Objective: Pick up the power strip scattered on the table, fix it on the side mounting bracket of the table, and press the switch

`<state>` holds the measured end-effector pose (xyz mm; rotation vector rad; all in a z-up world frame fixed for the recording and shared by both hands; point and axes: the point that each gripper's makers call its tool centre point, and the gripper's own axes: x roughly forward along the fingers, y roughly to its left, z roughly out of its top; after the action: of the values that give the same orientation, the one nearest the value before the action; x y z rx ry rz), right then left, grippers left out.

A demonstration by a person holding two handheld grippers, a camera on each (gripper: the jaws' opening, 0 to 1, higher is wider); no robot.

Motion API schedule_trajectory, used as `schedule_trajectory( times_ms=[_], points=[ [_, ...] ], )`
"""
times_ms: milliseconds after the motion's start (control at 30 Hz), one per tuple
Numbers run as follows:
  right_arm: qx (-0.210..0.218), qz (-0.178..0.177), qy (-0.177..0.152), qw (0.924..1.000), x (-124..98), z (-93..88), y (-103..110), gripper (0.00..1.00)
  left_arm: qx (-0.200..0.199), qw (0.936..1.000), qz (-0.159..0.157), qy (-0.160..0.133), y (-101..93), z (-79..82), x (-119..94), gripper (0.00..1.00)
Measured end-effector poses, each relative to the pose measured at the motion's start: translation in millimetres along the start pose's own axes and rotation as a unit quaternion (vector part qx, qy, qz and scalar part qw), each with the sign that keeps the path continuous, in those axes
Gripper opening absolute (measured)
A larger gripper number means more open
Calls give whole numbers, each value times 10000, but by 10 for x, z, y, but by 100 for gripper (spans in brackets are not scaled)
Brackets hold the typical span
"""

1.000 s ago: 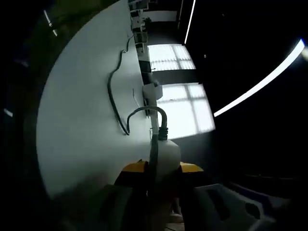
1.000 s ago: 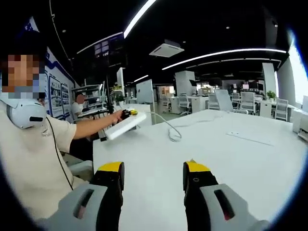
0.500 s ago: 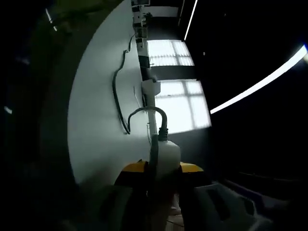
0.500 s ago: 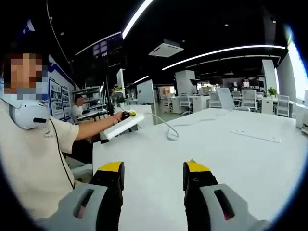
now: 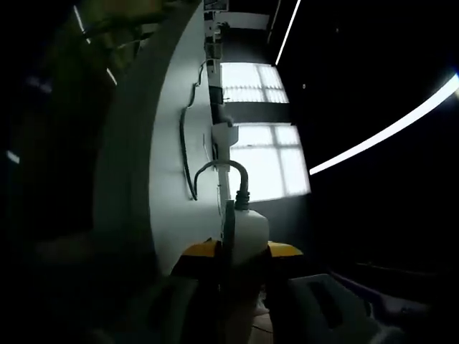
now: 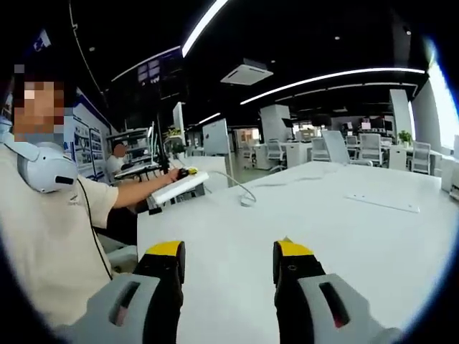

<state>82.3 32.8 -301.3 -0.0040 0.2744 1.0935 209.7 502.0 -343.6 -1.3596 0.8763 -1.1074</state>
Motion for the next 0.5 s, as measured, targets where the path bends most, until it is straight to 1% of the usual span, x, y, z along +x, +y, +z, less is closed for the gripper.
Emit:
schedule_trajectory(
  times_ms=[67,100,133,167,200,233,367,433,467,500],
  points=[
    [-12,1,5,10000,18,13,7,45,-25,10000,12,10,14,46,-81,26],
    [-9,0,10,10000,25,17,5,45,-14,10000,-9,46,13,34,-98,26],
    [-10,-6,9,10000,30,20,0,45,-22,10000,-9,56,13,-11,-95,26],
    [-6,-10,9,10000,34,22,-4,45,-33,10000,-2,39,18,12,-132,26],
    [0,-11,11,10000,41,20,-8,45,-45,9999,-35,100,26,51,-188,26],
    [6,-19,12,10000,48,16,-11,45,-52,10000,-22,36,40,84,-231,26],
    [5,18,21,10000,96,-20,35,46,-79,10000,-20,2,95,137,-319,26],
    [-4,37,75,10000,108,-51,47,46,-106,9999,-21,-65,116,191,-363,26],
    [-19,57,102,9999,111,-63,54,46,-127,9999,-24,-32,123,197,-364,26],
    [-47,67,127,9999,117,-70,63,47,-103,9999,19,-72,134,219,-373,26]
  ],
)
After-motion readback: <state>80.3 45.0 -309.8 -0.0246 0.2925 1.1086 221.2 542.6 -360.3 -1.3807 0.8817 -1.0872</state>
